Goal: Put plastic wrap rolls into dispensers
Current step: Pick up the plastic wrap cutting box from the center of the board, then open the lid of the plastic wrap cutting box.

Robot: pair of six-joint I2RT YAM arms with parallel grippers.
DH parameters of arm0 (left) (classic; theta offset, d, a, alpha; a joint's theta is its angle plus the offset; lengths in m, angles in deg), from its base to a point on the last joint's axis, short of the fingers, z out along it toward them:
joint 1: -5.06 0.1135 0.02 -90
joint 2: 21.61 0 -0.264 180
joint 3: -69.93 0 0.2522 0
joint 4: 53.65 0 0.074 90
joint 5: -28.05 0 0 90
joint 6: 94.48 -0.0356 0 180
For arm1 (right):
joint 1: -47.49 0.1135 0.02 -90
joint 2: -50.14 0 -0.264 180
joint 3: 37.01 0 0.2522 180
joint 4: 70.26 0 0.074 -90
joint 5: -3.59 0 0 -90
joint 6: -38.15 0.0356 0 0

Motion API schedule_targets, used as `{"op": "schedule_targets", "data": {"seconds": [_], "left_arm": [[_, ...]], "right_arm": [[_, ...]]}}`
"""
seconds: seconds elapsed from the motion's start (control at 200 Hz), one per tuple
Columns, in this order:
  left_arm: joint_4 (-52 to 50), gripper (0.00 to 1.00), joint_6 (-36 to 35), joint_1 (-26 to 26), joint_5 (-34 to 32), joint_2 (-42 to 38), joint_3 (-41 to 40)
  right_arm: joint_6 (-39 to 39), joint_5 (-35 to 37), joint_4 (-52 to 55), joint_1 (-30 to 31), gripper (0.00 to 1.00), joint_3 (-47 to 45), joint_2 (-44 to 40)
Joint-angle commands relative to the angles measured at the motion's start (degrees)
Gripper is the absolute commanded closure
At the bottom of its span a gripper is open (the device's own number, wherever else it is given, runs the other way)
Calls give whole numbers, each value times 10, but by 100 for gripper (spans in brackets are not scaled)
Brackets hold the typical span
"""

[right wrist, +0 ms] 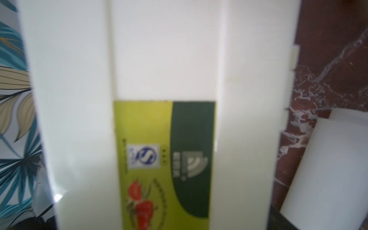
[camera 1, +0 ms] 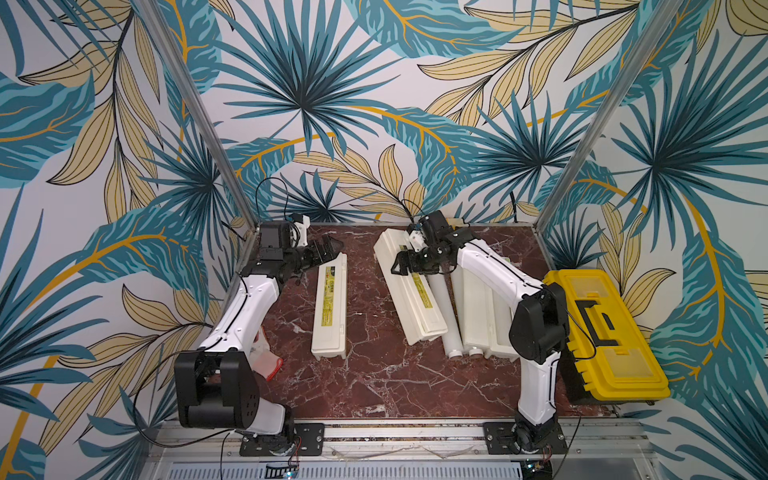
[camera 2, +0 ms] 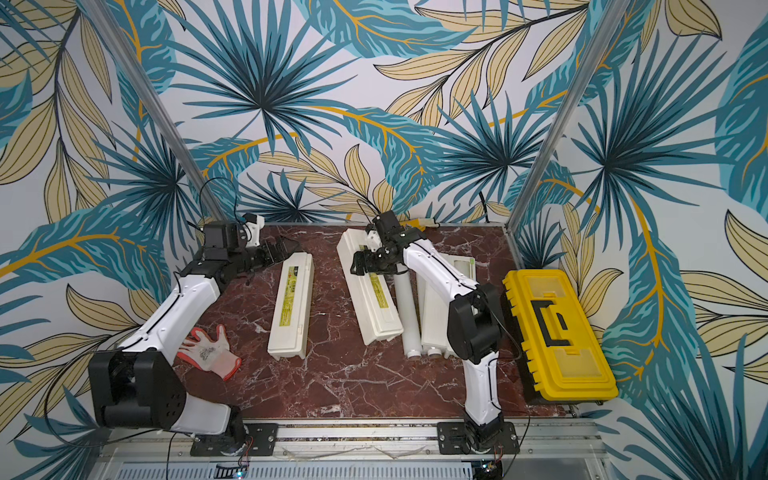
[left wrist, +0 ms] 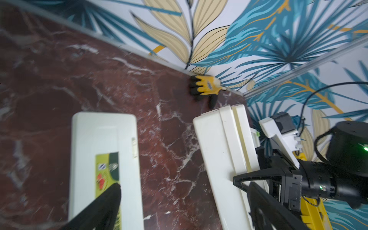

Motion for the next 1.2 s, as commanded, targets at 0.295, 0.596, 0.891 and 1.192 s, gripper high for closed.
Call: {"op": "schedule_targets", "data": {"seconds": [0.295,0.596,0.891,1.192], "left_arm": [[139,0,-63,-28,270,139,75],[139,0,-74,-52,354,165,87],[175,0,-50,-65,353,181,106],[289,0,24,-80,326,171,88]], "right_arm": [[-86,-271,-70,-39,37,-17,-28],[-64,-383,-106,-44,37,-5,-7],[-39,-445,-139,-41,37,-9,1],[-34,-457,-138,-25,38,-10,18]]}}
